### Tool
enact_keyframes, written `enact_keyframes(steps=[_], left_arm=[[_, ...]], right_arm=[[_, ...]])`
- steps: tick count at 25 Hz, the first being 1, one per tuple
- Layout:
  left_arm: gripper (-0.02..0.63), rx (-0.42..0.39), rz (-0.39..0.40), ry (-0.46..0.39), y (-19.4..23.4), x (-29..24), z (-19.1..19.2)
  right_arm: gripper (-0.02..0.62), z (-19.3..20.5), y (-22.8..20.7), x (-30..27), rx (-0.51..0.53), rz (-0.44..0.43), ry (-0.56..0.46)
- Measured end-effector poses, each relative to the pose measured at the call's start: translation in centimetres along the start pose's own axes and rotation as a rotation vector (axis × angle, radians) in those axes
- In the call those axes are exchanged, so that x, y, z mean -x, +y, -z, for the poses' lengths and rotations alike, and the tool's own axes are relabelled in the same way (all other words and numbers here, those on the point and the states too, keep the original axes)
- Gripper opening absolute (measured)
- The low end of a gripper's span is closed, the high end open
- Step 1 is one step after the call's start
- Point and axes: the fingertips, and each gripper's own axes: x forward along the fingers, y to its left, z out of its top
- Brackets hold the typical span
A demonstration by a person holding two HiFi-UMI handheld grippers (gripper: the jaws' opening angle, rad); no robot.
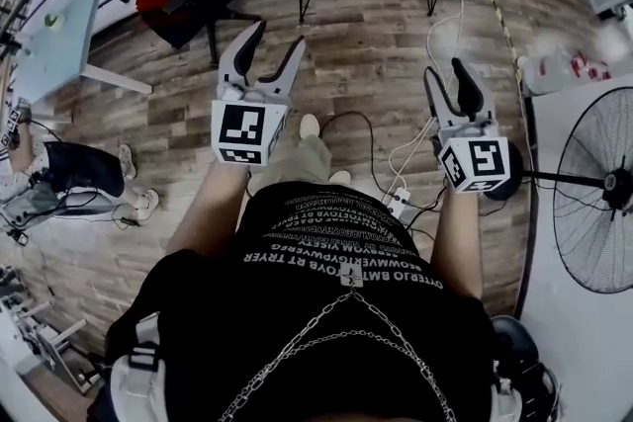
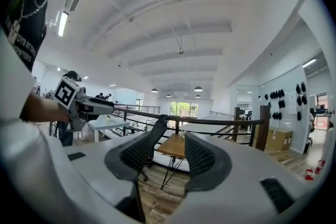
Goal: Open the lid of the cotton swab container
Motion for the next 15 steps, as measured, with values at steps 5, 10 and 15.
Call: enact_keyframes(steps=[5,10,15], left_arm=[[0.245,0.024,-0.004,-0.028,2.4,-2.3,-0.2],[0.247,0.024,0.011,-0.022,4.5,-5.5,0.1],[0.247,0.013,0.019,-0.015,7.0,-9.0,0.2]], right_arm=[[0.189,-0.6,-0.6,-2.9,-0.029,-0.011,-0.012],[0.189,-1.0,-1.4,-6.7,-0.029,0.0,0.0],[0.189,-1.0,-2.3,-10.4,-0.034,0.007,0.011]])
